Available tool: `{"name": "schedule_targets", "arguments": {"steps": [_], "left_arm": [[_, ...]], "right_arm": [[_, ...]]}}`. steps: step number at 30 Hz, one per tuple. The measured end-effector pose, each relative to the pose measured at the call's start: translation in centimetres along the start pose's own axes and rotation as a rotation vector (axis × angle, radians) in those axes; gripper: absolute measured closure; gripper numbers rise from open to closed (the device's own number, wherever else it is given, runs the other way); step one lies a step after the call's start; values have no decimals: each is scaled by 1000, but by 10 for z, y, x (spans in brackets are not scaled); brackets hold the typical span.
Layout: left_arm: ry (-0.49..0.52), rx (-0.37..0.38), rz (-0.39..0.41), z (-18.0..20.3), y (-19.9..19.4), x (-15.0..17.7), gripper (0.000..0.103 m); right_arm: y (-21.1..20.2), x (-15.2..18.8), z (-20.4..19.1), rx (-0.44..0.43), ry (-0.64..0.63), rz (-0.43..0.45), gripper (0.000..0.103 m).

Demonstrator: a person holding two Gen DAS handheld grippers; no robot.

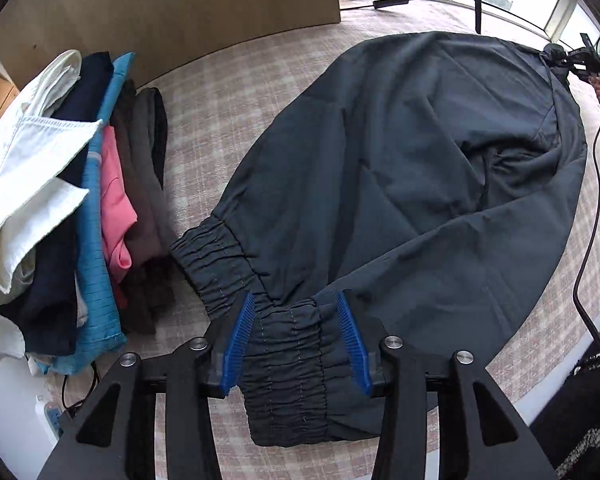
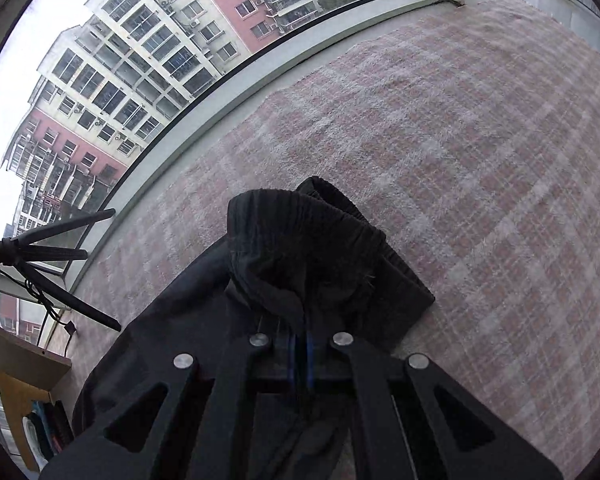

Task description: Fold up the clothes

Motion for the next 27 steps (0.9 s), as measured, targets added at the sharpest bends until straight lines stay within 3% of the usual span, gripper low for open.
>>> {"name": "schedule_targets", "arguments": {"steps": [2,4,6,7,8,9,13,17,23,27], "left_arm": [[134,0,-28,20,5,-9,48],[240,-5,-66,34,15,-14,47],[285,2,-111,39,29,-15,48],[290,8,-135,39,36,-15,57],[289,9,-154,39,41,-14,89],[276,15,-160,39,43,-12,103],[202,56,-120,40,24,-4,102],[31,39,-21,10,-22,-5,102],[-184,-60,87,-63,-42,-30,102],[-229,-120,98,-85,-24,-55,102]], "right_arm": [[-1,1,-1,9,-12,-2,100],[-1,2,-4,14,-24,-5,99],[-1,3,-7,18,-36,-6,99],[-1,4,-7,20,-39,-6,99],[-2,4,-7,23,-39,-5,99],[-2,4,-7,25,-40,-5,99],[-13,4,0,23,-17,19,99],[-39,-2,8,8,13,77,100],[-53,-21,8,20,-3,112,100],[-28,-38,-8,30,-16,94,100]]}}
Point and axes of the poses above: each gripper's, at about its wrist camera, not at the fingertips, and y roughly the way its jaws point, z to its right, x to its underside, the point moved 4 cm from there along y, roughly the way its jaws point, and after that the axes turned 1 degree about -z, right-handed, at the moved point
